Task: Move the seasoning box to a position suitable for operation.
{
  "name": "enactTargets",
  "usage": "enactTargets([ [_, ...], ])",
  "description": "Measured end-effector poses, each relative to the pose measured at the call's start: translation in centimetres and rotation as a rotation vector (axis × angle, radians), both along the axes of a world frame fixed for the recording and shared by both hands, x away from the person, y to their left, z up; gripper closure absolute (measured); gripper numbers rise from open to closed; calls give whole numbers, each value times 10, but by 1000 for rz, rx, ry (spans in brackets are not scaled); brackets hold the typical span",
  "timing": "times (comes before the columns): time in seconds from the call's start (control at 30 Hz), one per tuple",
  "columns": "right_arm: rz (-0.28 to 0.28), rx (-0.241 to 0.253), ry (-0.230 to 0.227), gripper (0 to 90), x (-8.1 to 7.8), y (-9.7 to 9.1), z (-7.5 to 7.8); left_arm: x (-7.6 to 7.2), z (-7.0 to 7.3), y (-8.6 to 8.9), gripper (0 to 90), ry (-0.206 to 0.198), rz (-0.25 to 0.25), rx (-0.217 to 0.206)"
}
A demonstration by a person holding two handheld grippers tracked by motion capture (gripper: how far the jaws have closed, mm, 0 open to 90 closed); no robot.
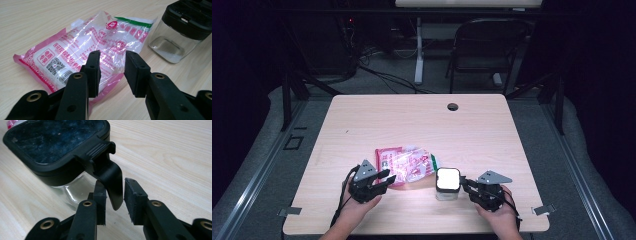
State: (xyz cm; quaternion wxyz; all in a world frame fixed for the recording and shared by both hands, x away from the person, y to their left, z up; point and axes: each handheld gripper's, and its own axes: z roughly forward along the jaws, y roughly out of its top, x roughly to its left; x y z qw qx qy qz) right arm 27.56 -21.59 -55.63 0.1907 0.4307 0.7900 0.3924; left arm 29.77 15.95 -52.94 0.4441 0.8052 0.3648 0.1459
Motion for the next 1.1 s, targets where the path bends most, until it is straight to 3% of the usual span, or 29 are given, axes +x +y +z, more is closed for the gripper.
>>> enactTargets([
  [0.2, -5, -21, -28, 752, 2, 3, -1, 3, 8, -13, 654, -11, -20, -20],
  [0.4, 4, -3, -19, 742, 4, 4, -1, 5, 12, -36, 663, 8, -45, -16],
  [0.53, -13, 46, 41, 655, 3, 2, 2, 9, 15, -47, 671, 25, -43, -29],
  [0.73, -48, 21, 27, 572, -4, -3, 13, 16, 22, -65, 672, 58, -54, -62],
  [0.97, -42, 13, 25, 503, -9, -3, 20, 21, 23, -81, 648, 61, -64, -37],
  [1.0, -54, 41, 29, 488, -12, -3, 23, 23, 23, -83, 651, 61, -73, -39],
  [1.1, -71, 46, 27, 473, -13, -5, 27, 26, 24, -86, 665, 63, -83, -36],
])
